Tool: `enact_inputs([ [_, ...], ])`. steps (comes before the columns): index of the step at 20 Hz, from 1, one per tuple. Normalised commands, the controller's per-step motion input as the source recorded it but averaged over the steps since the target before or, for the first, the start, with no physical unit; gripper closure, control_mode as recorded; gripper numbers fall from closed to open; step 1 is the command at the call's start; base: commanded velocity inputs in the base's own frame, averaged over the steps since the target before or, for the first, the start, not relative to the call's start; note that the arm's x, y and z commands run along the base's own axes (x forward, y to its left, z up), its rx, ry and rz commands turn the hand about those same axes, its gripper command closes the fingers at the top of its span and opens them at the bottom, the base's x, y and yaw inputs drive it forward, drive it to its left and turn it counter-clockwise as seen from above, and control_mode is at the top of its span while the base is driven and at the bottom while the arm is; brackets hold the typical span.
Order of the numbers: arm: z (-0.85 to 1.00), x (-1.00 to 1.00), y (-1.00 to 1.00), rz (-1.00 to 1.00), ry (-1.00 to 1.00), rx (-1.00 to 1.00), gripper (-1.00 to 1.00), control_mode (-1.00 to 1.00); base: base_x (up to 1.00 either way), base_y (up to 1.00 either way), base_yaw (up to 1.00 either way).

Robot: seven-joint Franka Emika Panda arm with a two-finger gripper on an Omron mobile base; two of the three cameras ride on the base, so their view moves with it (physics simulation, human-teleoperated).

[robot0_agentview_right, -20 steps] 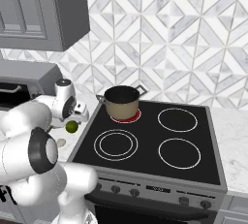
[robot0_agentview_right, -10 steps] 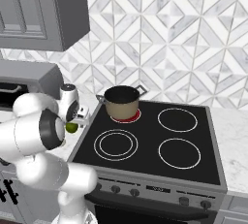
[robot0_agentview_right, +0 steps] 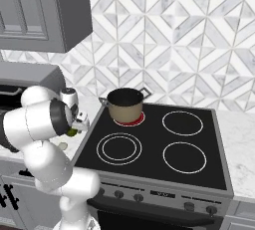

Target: Put the lime and garlic in the pot. Retrieve the spatula and lightly stir the vegetables in the pot.

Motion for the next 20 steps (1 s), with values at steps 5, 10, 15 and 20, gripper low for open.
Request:
enact_inputs([
  [5, -0.38, 0.15, 0.13, 0.0, 0.07, 0.01, 1.0, -1.0, 0.0, 0.0, 0.0],
  [10, -0.03, 0.02, 0.0, 0.0, 0.0, 0.0, 1.0, -1.0, 0.0, 0.0, 0.0],
  [15, 0.31, -0.59, -0.46, 0.0, -0.21, 0.0, 1.0, -1.0, 0.0, 0.0, 0.0],
  [20, 0.93, -0.86, -0.89, -0.04, -0.17, 0.03, 1.0, -1.0, 0.0, 0.0, 0.0],
])
